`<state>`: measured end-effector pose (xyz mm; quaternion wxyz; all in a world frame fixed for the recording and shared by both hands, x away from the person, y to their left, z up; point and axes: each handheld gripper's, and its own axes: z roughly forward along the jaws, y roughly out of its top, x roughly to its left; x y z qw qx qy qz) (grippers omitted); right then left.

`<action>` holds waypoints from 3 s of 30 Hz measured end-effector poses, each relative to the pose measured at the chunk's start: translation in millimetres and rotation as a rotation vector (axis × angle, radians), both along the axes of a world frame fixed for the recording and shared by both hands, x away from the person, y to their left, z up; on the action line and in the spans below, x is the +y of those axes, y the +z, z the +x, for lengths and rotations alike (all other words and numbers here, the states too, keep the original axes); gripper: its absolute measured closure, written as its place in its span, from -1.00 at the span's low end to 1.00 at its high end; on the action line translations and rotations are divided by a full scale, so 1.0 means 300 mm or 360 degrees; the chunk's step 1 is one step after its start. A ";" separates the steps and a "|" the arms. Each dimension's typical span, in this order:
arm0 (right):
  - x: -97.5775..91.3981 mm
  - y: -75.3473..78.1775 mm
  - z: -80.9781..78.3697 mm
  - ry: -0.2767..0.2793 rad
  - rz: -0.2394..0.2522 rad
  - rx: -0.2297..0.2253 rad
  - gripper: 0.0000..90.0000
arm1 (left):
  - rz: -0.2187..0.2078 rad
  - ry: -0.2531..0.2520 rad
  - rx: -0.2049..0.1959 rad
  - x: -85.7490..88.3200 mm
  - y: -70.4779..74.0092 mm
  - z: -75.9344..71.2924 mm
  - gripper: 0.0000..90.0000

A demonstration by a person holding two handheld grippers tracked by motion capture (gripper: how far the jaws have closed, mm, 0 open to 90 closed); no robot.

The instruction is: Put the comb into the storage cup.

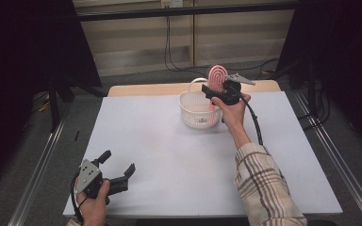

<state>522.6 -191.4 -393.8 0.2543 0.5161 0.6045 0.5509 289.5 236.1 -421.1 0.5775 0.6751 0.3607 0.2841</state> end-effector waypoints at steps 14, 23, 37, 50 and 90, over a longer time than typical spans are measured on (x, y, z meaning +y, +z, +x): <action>-0.027 0.002 0.000 -0.0015 0.0023 0.0032 -0.57 | 0.0001 0.0004 0.0000 0.000 0.000 0.000 -0.94; -0.038 -0.004 0.006 -0.0028 0.0019 0.0050 -0.59 | 0.0014 -0.0001 0.0002 0.000 0.000 0.001 -0.95; -0.037 -0.014 0.013 -0.0042 0.0016 0.0070 -0.63 | 0.0006 -0.0003 0.0001 -0.001 0.000 0.000 -0.95; -0.044 -0.007 0.008 -0.0038 -0.0001 0.0067 -0.69 | 0.0005 0.0000 -0.0003 0.000 0.000 0.000 -0.95; -0.084 0.082 -0.080 -0.0065 -0.0124 -0.0085 -0.98 | 0.0013 0.0023 0.0000 -0.003 -0.001 0.006 -0.94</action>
